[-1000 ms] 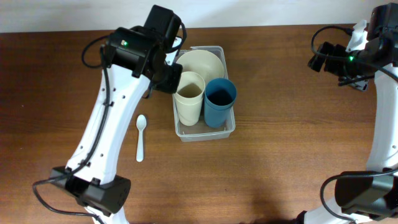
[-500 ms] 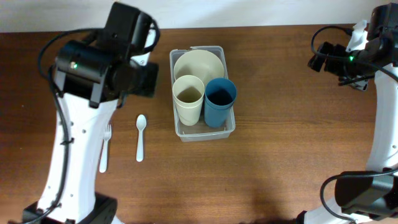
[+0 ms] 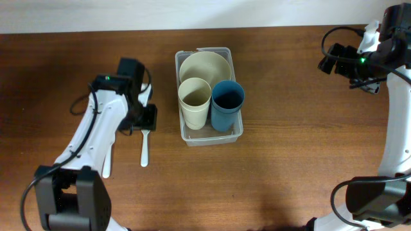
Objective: Pack container
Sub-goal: 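Move the left gripper down to the white spoon and grasp it, then carry the spoon into the container and release it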
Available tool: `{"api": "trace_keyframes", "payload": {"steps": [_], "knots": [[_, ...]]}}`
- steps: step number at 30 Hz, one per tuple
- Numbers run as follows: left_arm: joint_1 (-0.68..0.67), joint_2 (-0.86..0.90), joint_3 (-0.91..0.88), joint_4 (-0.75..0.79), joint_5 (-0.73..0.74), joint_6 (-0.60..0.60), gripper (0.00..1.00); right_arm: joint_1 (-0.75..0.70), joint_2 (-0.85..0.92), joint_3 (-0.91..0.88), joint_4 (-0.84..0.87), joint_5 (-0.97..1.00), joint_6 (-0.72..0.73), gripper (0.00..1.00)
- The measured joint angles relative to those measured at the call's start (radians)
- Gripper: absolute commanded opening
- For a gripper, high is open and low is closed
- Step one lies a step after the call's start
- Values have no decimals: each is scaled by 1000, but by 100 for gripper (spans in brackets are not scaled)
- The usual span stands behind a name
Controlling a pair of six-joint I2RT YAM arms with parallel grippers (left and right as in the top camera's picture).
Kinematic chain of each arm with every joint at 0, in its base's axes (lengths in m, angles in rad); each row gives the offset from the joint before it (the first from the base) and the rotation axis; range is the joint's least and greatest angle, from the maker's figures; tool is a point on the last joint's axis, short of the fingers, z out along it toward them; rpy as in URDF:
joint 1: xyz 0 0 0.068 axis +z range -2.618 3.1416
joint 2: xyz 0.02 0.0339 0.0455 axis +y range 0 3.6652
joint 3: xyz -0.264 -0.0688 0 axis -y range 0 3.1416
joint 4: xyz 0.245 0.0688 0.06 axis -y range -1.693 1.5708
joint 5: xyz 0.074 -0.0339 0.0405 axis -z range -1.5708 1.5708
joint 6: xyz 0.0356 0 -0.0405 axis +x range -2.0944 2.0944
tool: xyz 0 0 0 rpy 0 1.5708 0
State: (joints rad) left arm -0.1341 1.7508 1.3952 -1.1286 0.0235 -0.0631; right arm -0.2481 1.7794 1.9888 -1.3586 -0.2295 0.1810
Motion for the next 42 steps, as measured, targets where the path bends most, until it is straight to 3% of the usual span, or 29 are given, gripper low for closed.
{"api": "trace_keyframes", "payload": {"steps": [10,15,23,26,32,42], "knots": [[34,11,-198,235,22,18,57,0,0,0,0,0,0,99],[34,93,-227,275,23,18,52,0,0,0,0,0,0,99],[34,145,-233,296,22,18,51,0,0,0,0,0,-1,99],[34,146,-233,296,18,19,39,0,0,0,0,0,0,99],[34,148,-233,296,9,25,4,0,0,0,0,0,0,99],[34,151,-208,213,7,25,1,0,0,0,0,0,-1,99]]}}
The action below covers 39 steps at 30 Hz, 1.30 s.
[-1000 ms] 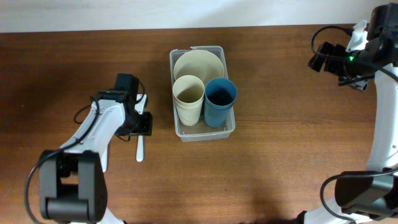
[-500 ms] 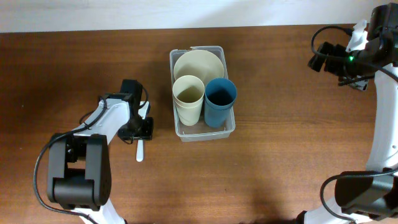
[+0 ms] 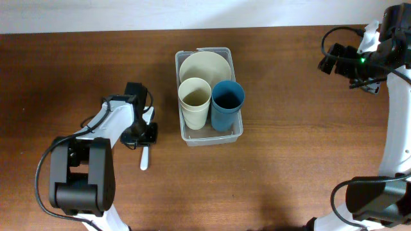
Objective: Pack container
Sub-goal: 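Carry the spoon into the container and release it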
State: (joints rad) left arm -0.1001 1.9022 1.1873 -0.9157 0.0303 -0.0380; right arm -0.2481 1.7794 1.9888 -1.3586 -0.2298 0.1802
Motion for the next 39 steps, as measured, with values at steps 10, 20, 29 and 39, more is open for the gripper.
{"api": "trace_keyframes", "payload": {"steps": [10,20,29,39], "knots": [[0,-43,329,-293,0,0,2,0,0,0,0,0,1,99],[-97,-338,440,-409,0,0,2,0,0,0,0,0,1,99],[-420,-470,443,-405,-14,89,1,0,0,0,0,0,0,99],[-627,-350,441,-394,-42,351,1,0,0,0,0,0,1,99]]}}
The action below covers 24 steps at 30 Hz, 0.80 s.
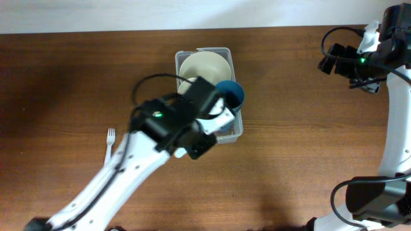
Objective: Pack container
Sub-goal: 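Carry the spoon into the container and release it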
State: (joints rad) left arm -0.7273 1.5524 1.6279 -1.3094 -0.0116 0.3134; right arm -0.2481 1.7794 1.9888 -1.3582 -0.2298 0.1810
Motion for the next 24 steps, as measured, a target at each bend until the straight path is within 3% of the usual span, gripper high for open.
{"api": "trace_keyframes", "payload": {"steps": [9,16,24], "knots": [[-70,195,-3,66,-18,375,1,0,0,0,0,0,0,99],[-70,274,-5,146,-114,482,1,0,0,0,0,0,0,99],[-70,278,-6,208,-160,525,1,0,0,0,0,0,0,99]]}}
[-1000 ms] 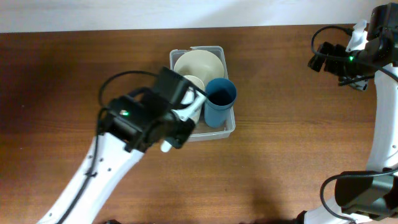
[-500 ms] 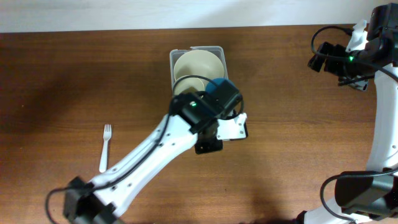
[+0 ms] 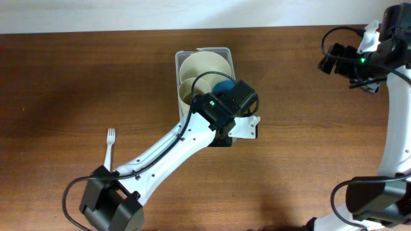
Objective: Pack container
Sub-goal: 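Carry the spoon into the container and release it, then move the left gripper to the white fork and grasp it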
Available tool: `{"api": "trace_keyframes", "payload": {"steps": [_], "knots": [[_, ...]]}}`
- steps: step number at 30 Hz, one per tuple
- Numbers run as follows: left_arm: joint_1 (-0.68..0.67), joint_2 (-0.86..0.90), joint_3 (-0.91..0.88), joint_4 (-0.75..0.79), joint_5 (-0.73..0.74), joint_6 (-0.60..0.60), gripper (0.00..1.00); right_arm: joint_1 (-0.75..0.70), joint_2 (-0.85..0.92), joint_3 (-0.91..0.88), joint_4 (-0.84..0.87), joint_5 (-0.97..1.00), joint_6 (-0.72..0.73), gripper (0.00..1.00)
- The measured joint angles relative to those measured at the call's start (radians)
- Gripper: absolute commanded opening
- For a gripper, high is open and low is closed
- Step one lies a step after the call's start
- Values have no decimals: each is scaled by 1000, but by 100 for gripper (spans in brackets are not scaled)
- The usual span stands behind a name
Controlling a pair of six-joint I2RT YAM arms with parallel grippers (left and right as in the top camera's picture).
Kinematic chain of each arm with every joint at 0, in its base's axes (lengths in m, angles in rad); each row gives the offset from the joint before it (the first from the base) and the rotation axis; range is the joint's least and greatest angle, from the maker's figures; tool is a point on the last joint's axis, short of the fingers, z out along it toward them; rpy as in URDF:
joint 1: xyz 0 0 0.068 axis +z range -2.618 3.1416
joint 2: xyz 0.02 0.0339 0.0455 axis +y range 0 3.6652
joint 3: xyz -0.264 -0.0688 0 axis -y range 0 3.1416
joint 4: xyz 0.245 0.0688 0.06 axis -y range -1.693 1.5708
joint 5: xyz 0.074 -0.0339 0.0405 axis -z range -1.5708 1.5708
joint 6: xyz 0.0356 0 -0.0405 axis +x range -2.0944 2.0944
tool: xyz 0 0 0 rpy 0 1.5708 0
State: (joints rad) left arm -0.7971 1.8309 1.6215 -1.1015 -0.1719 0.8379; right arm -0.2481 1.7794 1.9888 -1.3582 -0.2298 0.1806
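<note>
The clear plastic container [image 3: 183, 61] stands at mid-table and holds a cream bowl [image 3: 204, 66], a cream cup [image 3: 188, 90] and a blue cup [image 3: 223, 84], all partly covered by my left arm. My left gripper [image 3: 246, 128] hangs over the container's front right corner. Its fingers are hidden under the wrist, so whether they hold anything does not show. A white fork [image 3: 109, 145] lies on the table far to the left. My right gripper [image 3: 329, 59] hovers at the far right, away from everything.
The brown wooden table [image 3: 308, 167] carries only the container and the fork. My left arm [image 3: 167, 157] slants from the front left edge up to the container. The right arm's cables [image 3: 359, 70] hang at the back right.
My left gripper has moved right, from over the container's front and the cream cup to its front right corner. The fork and the right arm have not moved.
My left gripper was at the top of a white utensil lying left of the container, then lower down on it. By the following moment that utensil was gone from the table and the gripper was over the container; now it is over the front right corner.
</note>
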Motion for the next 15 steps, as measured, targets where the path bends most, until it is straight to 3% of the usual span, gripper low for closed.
{"api": "trace_keyframes", "payload": {"steps": [15], "knots": [[71,9,0,53,-5,8,1,0,0,0,0,0,0,99]]}}
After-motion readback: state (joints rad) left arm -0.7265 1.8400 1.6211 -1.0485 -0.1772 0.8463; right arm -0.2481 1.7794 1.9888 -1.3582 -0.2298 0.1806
